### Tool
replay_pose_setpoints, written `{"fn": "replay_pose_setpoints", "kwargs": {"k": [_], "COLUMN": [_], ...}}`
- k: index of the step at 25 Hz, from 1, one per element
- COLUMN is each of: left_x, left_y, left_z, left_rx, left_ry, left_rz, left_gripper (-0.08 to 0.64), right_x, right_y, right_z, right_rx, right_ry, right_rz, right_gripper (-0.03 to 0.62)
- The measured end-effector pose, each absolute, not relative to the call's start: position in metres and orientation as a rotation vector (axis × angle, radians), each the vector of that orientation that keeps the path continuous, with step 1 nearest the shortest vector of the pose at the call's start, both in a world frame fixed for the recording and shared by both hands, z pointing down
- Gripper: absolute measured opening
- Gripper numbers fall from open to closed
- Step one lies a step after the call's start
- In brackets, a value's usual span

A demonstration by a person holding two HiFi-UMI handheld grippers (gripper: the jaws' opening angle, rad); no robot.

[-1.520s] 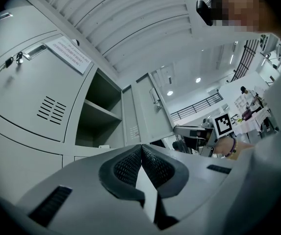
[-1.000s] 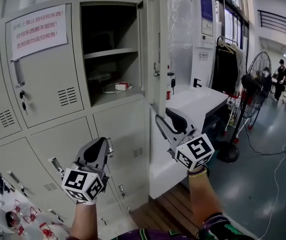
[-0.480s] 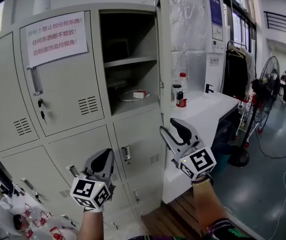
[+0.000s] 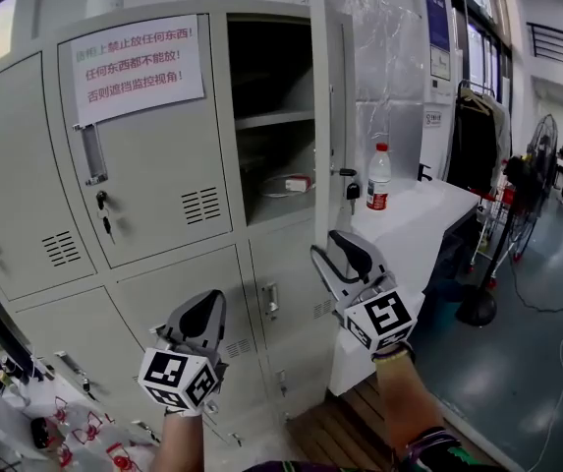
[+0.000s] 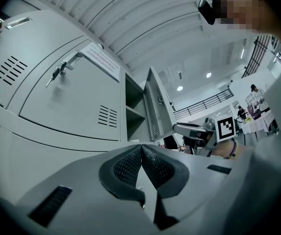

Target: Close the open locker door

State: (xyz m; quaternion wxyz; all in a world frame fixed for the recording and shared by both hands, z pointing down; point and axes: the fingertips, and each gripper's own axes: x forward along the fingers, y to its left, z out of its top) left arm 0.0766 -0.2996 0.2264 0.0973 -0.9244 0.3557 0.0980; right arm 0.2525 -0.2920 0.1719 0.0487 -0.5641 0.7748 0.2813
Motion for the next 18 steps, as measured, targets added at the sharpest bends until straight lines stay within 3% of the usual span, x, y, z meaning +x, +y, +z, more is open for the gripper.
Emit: {"fn": "replay_pose_setpoints", "kwargs": {"k": [18], "left_x": [0.008], "left_y": [-0.322], "left_z": [0.242], "left_rx": [-2.702], "left_ry": [1.211], "left_rz": [0.266], "left_gripper": [0.021], "right_x": [0.209], "right_y": [-0.340], "right_z": [0.172], "right_rx": [-1.742], "right_ry": [2.333], "right_rz": [0.826], "right_gripper": [0.133]}}
